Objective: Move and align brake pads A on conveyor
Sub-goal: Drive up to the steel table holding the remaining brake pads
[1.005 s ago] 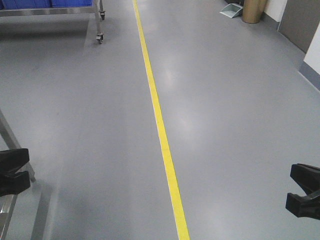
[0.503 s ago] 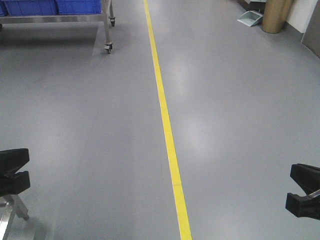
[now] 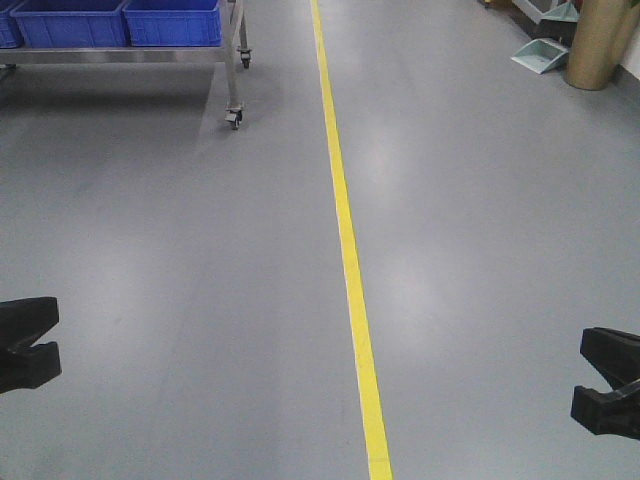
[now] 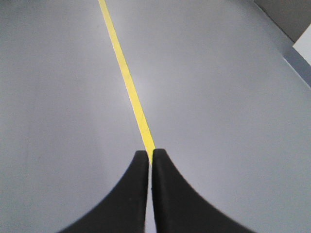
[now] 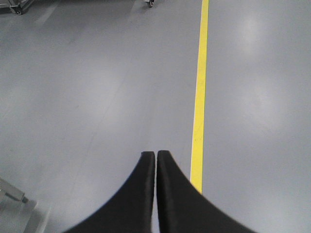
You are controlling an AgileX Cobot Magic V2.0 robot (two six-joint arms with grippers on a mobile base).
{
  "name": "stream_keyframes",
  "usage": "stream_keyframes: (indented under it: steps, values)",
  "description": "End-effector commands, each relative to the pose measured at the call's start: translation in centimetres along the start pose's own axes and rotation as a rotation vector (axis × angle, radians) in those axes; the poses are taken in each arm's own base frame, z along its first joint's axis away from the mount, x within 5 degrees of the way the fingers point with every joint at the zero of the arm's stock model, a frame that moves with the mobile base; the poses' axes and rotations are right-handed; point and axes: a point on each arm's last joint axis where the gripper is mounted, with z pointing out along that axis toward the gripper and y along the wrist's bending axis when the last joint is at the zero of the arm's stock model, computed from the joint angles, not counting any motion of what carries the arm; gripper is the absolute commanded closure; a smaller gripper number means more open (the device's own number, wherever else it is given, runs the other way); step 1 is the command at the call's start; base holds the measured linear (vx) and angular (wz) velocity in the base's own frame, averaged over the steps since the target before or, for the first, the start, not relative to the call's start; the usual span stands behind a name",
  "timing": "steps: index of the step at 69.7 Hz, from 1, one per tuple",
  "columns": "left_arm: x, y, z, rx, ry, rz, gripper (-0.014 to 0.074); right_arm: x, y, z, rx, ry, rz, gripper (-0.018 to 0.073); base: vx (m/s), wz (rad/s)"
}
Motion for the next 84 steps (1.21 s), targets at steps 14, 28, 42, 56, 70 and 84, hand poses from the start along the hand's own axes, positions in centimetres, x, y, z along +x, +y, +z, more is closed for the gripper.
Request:
stream_keyframes:
  steps: [14, 28, 42, 56, 70, 84]
  values:
    - [-1.21, -0.50, -0.45, 0.035, -0.081, -0.004, 0.0603, -1.41, 0.34, -0.41, -0.027, -0.091, -0.015, 0.0569, 0.40, 0.07]
    - [-1.21, -0.50, -0.45, 0.035, -0.081, -0.004, 0.0603, -1.42, 0.34, -0.41, -0.027, -0.092, -0.015, 0.0569, 0.34, 0.08]
    - [-1.21, -0.50, -0.45, 0.035, -0.081, -0.004, 0.0603, -1.41, 0.34, -0.41, -0.027, -0.091, -0.015, 0.0569, 0.29, 0.08]
    - [-1.21, -0.50, -0.45, 0.035, -0.081, -0.004, 0.0603, -1.41, 0.34, -0.41, -0.027, -0.091, -0.015, 0.0569, 0.25, 0.10]
    - [-1.21, -0.50, -0.45, 0.035, -0.081, -0.004, 0.0603, -1.41, 0.34, -0.41, -0.027, -0.091, -0.015, 0.0569, 0.18, 0.28]
    - [-1.21, -0.50, -0.45, 0.035, -0.081, -0.004, 0.0603, -1.38, 0.32, -0.41, -0.025, -0.088, -0.015, 0.0569, 0.13, 0.54]
